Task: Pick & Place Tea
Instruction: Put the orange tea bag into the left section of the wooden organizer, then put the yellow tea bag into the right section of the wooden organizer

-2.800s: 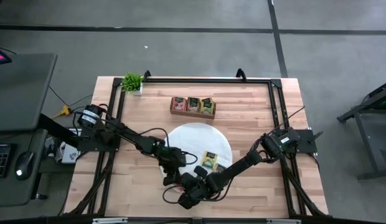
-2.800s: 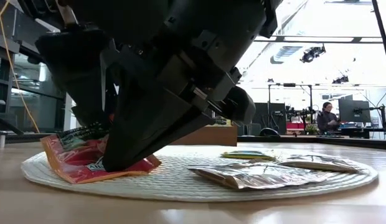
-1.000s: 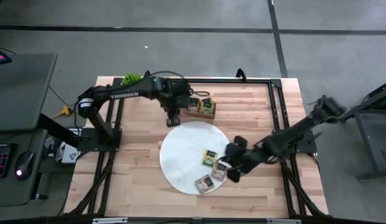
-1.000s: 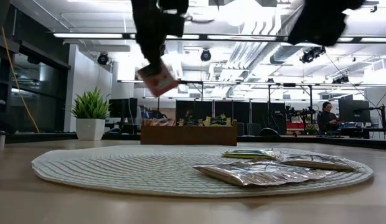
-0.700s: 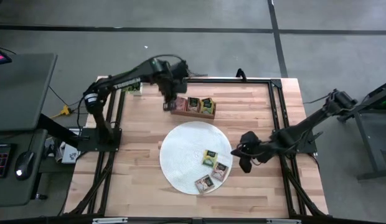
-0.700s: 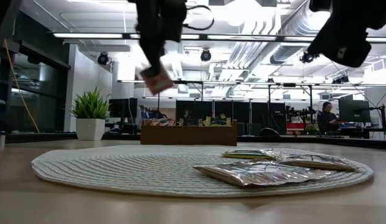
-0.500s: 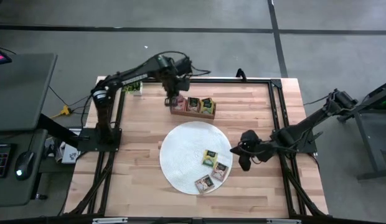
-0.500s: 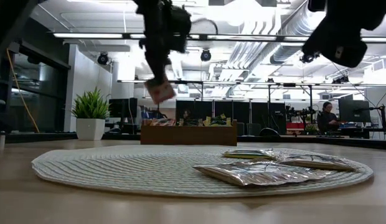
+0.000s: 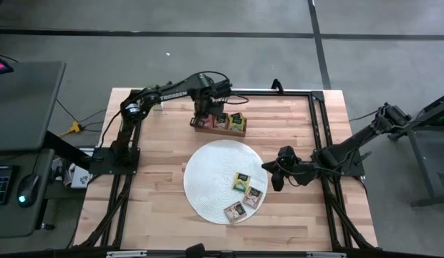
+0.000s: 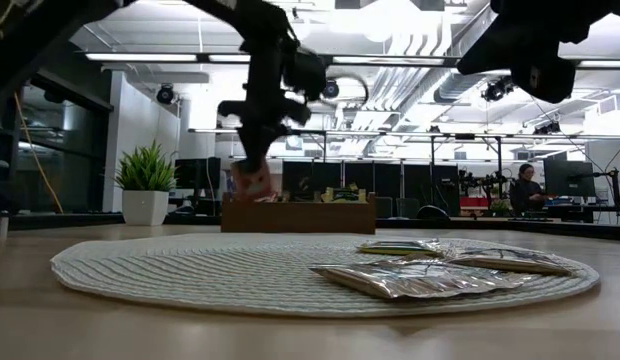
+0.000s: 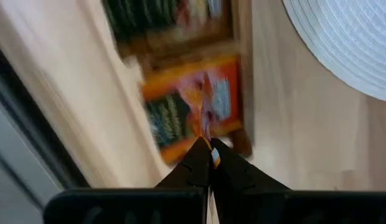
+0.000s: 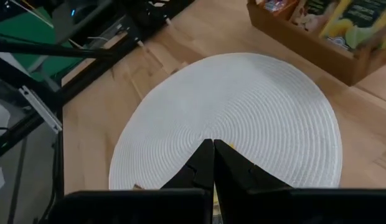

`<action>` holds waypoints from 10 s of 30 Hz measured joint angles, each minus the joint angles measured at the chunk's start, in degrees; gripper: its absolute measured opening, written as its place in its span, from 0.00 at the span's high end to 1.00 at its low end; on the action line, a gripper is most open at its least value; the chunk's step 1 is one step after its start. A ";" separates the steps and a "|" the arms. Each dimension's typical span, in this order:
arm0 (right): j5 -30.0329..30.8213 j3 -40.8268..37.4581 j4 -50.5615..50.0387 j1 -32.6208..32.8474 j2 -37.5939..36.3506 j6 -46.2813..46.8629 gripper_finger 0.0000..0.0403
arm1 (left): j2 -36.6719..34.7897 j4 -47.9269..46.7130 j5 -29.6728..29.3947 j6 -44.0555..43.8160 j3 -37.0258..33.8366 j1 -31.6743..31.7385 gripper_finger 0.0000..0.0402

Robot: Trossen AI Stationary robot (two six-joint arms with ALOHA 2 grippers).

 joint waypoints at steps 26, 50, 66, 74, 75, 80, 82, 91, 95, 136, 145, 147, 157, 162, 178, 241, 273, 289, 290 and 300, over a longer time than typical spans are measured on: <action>0.79 0.00 -0.50 -2.73 0.02 1.00 1.00 | 4.26 -2.21 -4.51 5.72 0.33 -3.74 1.00; 0.70 0.00 -0.94 -2.73 0.02 0.65 1.00 | 8.44 -2.42 -3.99 5.45 0.37 -3.63 1.00; -1.08 0.00 -1.93 -2.73 0.02 0.45 1.00 | 8.43 -2.70 -6.71 4.09 0.37 -3.64 0.68; -2.06 0.00 -2.26 -2.73 0.04 -0.03 1.00 | 7.82 -5.86 -7.62 2.70 5.97 -3.63 0.57; -2.10 0.00 -2.27 -2.73 0.04 -0.28 1.00 | 7.74 -5.98 -7.72 2.66 7.73 -3.63 0.57; -2.23 0.00 -2.29 -2.73 0.04 -0.58 1.00 | 7.73 -7.61 -7.50 1.63 17.87 -3.63 0.57; -2.23 0.00 -2.31 -2.71 0.04 -1.04 1.00 | 7.72 -7.95 -5.30 -0.11 21.64 -3.63 0.57; -6.43 0.00 -2.68 -2.60 0.04 -5.09 1.00 | 4.65 -7.88 6.64 -6.25 25.82 -5.09 0.56; -8.94 0.00 -4.83 -2.58 0.04 -5.67 1.00 | 3.43 -10.46 6.88 -8.20 25.57 -7.09 0.56; -10.67 -9.97 10.46 5.36 0.29 -4.40 1.00 | 1.77 29.76 5.68 -60.57 -5.04 -50.02 0.69; -9.89 -9.81 17.67 5.36 7.40 -3.50 1.00 | 1.77 31.05 -3.83 -68.59 -5.35 -52.93 0.96; -10.21 -8.22 17.81 5.36 9.49 -4.13 1.00 | 1.77 30.92 -5.09 -69.69 -5.35 -52.97 0.99; -10.17 2.25 16.97 2.95 24.80 -11.55 1.00 | 1.77 25.66 -7.78 -66.49 -5.35 -47.83 0.96; -10.55 4.26 16.79 1.79 31.59 -11.91 1.00 | 1.77 25.51 -6.31 -60.26 -5.35 -44.52 0.96; -11.34 5.49 16.62 -1.50 34.42 -12.12 1.00 | -1.42 41.41 7.56 -48.25 -21.60 -35.89 0.96; -8.80 16.82 1.43 -0.26 43.25 -1.41 1.00 | -2.75 47.92 38.40 -9.52 -21.44 -17.49 0.96; -11.02 14.75 3.21 -0.26 43.19 -0.01 1.00 | 1.63 49.31 42.02 -22.70 -21.35 -17.45 0.67; -11.19 14.73 3.68 -0.25 43.19 -0.58 1.00 | 6.00 52.88 49.05 -38.61 -21.35 -17.49 0.45; -11.19 14.73 3.77 -0.24 43.19 -0.57 1.00 | 5.90 53.50 49.09 -39.95 -21.31 -17.49 0.45; -10.52 14.73 3.80 -0.20 43.19 -0.66 1.00 | 5.86 55.24 48.84 -48.47 -21.27 -17.51 0.45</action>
